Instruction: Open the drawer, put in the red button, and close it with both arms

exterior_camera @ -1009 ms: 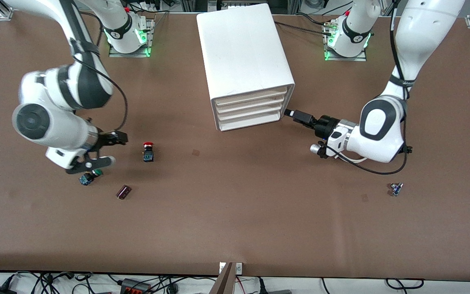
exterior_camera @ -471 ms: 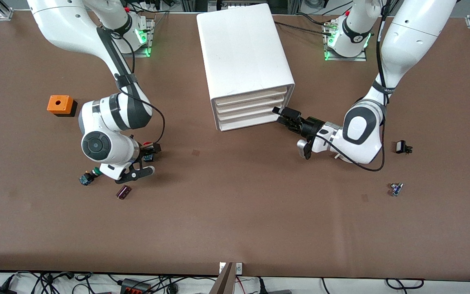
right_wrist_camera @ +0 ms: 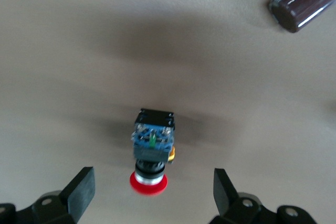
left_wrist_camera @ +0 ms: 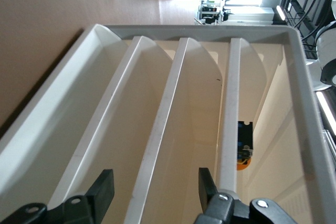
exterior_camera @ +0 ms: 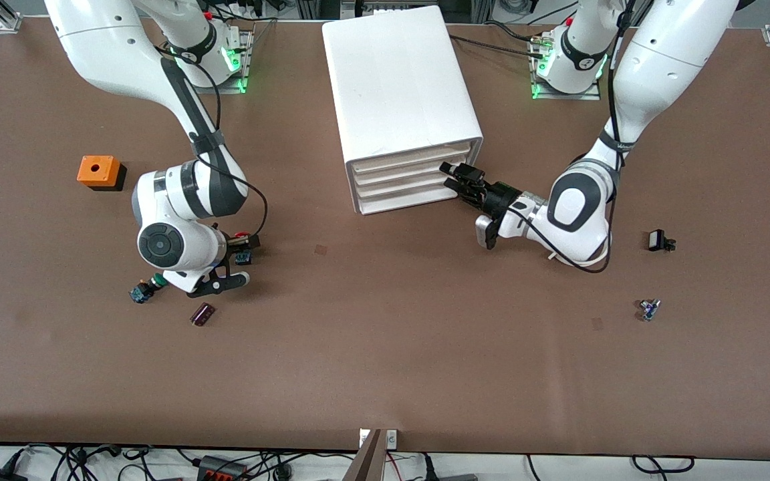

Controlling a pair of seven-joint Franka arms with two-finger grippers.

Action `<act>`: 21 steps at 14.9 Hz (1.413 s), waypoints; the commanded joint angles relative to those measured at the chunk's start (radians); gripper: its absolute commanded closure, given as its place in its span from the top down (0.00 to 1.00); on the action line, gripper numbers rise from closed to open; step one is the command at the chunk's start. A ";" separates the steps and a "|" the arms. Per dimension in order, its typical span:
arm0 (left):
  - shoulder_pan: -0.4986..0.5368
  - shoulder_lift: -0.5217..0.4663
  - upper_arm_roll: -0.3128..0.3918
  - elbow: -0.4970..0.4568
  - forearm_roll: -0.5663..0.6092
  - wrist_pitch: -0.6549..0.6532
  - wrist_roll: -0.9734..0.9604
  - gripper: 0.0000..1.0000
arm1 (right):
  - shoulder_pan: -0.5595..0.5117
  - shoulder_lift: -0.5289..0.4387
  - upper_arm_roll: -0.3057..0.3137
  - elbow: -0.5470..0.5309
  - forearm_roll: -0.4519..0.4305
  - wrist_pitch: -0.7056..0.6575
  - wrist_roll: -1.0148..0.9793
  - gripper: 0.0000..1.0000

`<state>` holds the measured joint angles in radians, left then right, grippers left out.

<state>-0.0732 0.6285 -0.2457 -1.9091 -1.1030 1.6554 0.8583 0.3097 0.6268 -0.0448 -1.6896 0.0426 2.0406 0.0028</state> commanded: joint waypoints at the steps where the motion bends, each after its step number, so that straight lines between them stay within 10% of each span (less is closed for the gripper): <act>1: -0.022 0.022 -0.010 -0.013 -0.043 0.018 0.053 0.58 | 0.003 0.036 0.002 -0.007 0.010 0.049 0.034 1.00; 6: -0.013 0.023 -0.009 -0.005 -0.043 0.017 0.062 0.01 | 0.014 0.041 0.003 -0.038 0.010 0.044 0.036 1.00; 7: -0.008 0.029 -0.009 0.002 -0.043 0.018 0.059 0.01 | 0.012 0.039 0.003 -0.039 0.010 0.038 0.036 1.00; 9: -0.005 0.048 0.003 0.047 -0.047 0.020 0.032 0.01 | 0.011 0.031 0.003 -0.050 0.010 0.030 0.036 0.56; 14: -0.010 0.158 0.054 0.249 -0.035 0.055 -0.079 0.01 | -0.009 0.005 0.003 -0.039 0.010 0.000 0.011 0.00; 18: -0.010 0.187 0.069 0.344 -0.029 0.056 -0.192 0.07 | 0.009 -0.016 0.010 0.126 0.016 -0.071 0.019 0.00; 19: -0.017 0.201 0.084 0.373 -0.015 0.056 -0.196 0.14 | 0.017 -0.016 0.011 0.186 0.016 -0.098 0.017 0.00; 20: -0.020 0.214 0.088 0.386 0.001 0.058 -0.197 0.45 | 0.029 -0.016 0.011 0.236 0.022 -0.114 0.019 0.00; 21: -0.017 0.221 0.092 0.398 0.006 0.060 -0.197 0.99 | 0.046 -0.016 0.013 0.284 0.019 -0.115 0.019 0.00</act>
<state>-0.0751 0.8028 -0.1774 -1.5892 -1.1177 1.6863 0.7353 0.3291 0.6029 -0.0348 -1.5113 0.0452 1.9700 0.0247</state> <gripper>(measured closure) 0.806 0.595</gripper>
